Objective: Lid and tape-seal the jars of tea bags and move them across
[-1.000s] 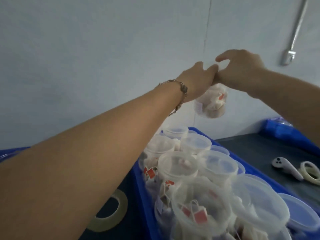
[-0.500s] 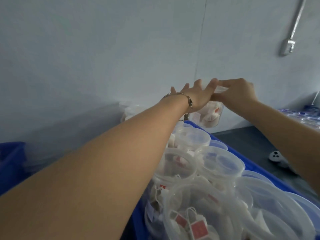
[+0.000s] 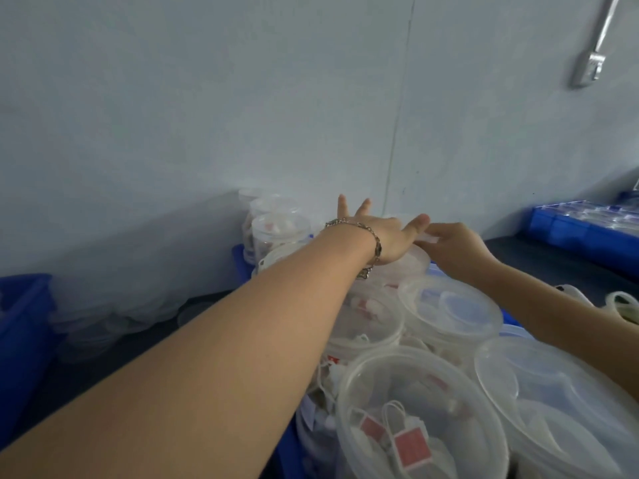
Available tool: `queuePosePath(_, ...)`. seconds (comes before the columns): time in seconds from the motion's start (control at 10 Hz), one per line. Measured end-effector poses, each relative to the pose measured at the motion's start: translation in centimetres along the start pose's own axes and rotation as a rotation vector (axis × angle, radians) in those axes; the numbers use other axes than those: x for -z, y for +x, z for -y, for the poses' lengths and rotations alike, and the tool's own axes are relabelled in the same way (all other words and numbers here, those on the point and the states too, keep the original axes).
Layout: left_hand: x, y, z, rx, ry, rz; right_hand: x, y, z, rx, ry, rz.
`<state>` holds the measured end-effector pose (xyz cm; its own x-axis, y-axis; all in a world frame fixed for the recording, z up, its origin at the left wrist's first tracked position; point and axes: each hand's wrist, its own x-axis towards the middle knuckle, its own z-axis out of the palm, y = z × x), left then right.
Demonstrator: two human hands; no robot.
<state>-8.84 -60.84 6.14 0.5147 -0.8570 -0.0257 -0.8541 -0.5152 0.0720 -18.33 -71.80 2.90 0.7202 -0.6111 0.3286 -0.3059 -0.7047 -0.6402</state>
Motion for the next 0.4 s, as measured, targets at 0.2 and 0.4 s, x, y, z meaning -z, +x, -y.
queuePosePath(0.2,0.5,-0.3,0.3,0.023,0.019,-0.056,0.6,1.3,-0.5,-0.048,0.015,0.154)
queuePosePath(0.4,1.7,-1.8,2.1,0.004,0.044,-0.149,2.2,1.3,2.7,0.035,-0.233,0.144)
